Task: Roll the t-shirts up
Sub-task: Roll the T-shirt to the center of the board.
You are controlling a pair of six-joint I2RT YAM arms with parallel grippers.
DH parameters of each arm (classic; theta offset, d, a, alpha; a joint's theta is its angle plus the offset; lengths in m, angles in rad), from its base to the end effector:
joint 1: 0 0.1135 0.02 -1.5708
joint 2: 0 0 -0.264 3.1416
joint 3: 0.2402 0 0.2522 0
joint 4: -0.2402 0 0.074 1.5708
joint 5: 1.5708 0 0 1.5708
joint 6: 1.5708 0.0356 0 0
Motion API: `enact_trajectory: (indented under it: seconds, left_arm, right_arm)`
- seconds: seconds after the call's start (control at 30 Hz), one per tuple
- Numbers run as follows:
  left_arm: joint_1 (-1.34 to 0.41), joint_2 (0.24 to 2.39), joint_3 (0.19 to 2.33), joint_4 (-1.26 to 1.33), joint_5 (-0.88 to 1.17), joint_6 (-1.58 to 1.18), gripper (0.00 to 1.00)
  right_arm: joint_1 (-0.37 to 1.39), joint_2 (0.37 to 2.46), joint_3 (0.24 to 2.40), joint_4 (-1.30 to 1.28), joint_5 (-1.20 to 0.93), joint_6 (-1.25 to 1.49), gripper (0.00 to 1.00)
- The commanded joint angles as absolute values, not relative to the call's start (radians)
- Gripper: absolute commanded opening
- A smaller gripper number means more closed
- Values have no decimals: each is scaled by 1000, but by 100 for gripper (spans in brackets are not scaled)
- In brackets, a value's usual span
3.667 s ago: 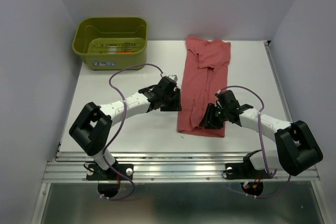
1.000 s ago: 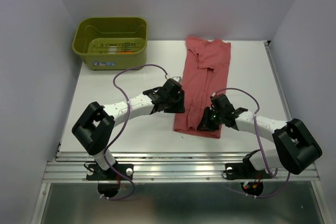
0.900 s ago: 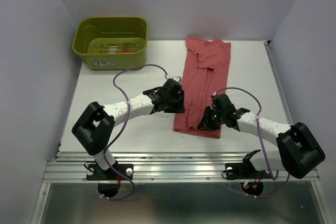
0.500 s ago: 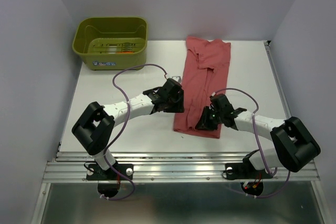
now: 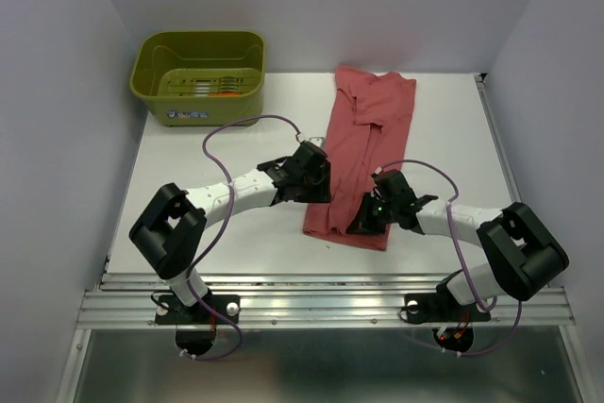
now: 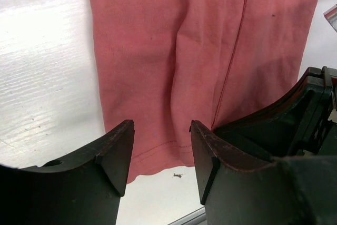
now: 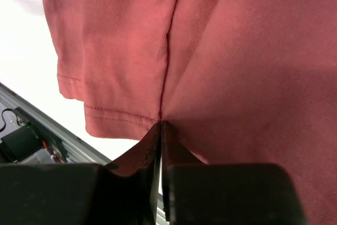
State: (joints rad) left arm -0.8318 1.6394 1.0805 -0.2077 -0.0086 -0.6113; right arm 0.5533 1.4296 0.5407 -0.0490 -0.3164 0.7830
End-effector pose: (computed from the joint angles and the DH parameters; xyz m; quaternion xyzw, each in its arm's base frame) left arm 0.2404 -0.2633 0.2218 0.0996 0.9148 -0.2555 0.2964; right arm 0.2048 0.1395 0.1356 0.0589 0.9379 0.3079 0.1485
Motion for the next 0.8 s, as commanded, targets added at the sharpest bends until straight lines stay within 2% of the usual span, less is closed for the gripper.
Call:
enact_trajectory:
  seconds: [0.0, 0.03, 0.4, 0.53, 0.6, 0.77]
  left_arm:
    - [-842, 1618, 1094, -199, -29, -612, 58]
    - [-844, 1618, 1092, -199, -29, -612, 57]
    - [-906, 1663, 1108, -201, 47, -581, 57]
    - [-943, 1661, 1065, -196, 48, -615, 57]
    - [-946, 1648, 1023, -195, 14, -664, 57]
    - [-950, 1559, 953, -199, -67, -733, 61]
  right_arm:
    - [571, 1454, 520, -198, -147, 752, 3]
    - [571, 1448, 520, -212, -134, 750, 1]
    - [571, 1281, 483, -402, 24, 801, 1]
    - [571, 1191, 498, -407, 14, 804, 1]
    - [571, 1140, 515, -408, 8, 805, 4]
    - [571, 1135, 555, -368, -81, 813, 22]
